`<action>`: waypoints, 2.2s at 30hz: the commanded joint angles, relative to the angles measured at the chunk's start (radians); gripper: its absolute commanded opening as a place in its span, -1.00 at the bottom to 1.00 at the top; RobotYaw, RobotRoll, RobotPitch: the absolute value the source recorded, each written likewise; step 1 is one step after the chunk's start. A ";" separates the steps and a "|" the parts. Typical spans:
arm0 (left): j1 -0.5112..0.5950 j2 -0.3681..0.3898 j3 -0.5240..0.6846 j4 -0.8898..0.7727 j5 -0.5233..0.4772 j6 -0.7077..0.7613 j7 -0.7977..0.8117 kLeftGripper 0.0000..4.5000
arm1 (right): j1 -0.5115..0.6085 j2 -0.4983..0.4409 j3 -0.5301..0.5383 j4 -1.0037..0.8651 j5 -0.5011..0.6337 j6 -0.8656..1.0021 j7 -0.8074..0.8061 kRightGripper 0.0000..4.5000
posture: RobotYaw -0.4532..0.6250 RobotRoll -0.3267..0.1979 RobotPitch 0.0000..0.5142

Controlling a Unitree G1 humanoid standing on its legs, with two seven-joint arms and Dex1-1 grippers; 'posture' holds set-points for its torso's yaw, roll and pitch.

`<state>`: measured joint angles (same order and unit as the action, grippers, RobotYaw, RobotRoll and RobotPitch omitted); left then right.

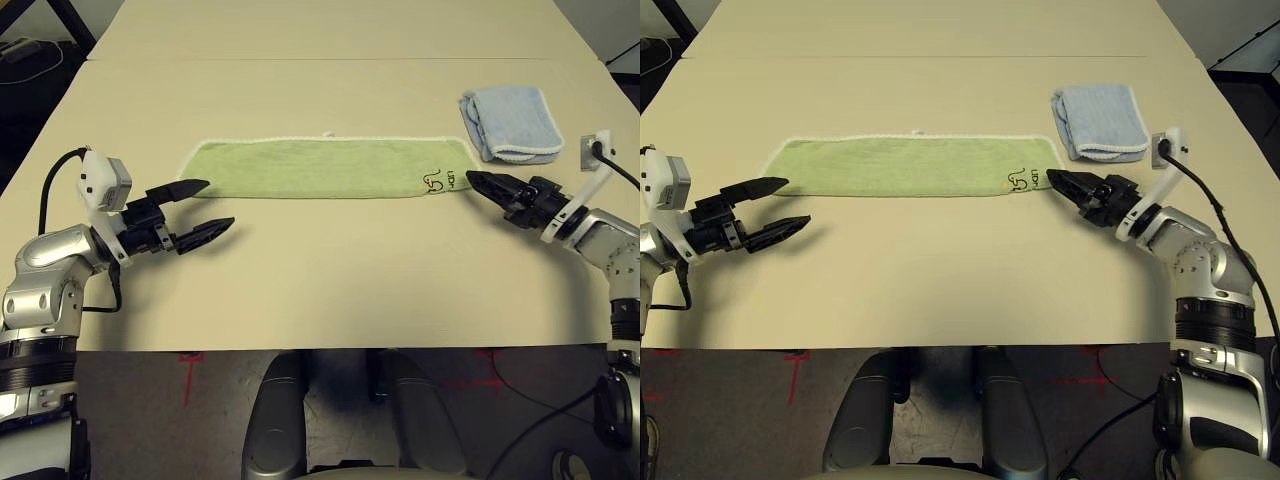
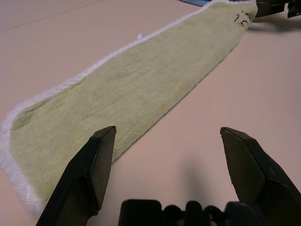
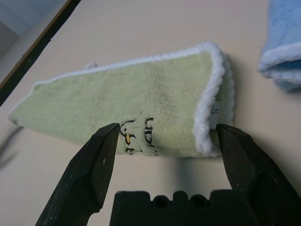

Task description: Fold the towel and set it aside.

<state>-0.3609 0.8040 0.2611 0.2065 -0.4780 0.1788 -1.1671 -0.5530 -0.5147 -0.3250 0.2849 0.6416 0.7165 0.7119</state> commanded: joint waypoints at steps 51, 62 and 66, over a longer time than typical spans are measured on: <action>0.017 0.013 0.017 -0.053 -0.017 0.064 0.002 1.00 | -0.096 0.179 -0.183 -0.035 0.150 0.356 -0.506 0.99 | 0.03 0.25 -0.14; 0.014 0.012 0.014 -0.050 -0.017 0.064 0.000 1.00 | -0.082 0.194 -0.202 -0.058 0.159 0.347 -0.572 -0.26 | 0.02 0.25 -0.13; 0.013 0.012 0.012 -0.047 -0.018 0.066 -0.003 1.00 | -0.068 0.198 -0.205 -0.080 0.169 0.356 -0.583 -0.93 | 0.02 0.25 -0.13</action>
<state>-0.3601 0.8043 0.2665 0.1711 -0.4885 0.2382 -1.1643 -0.6450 -0.3187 -0.5184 0.2202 0.8055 1.0600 0.1435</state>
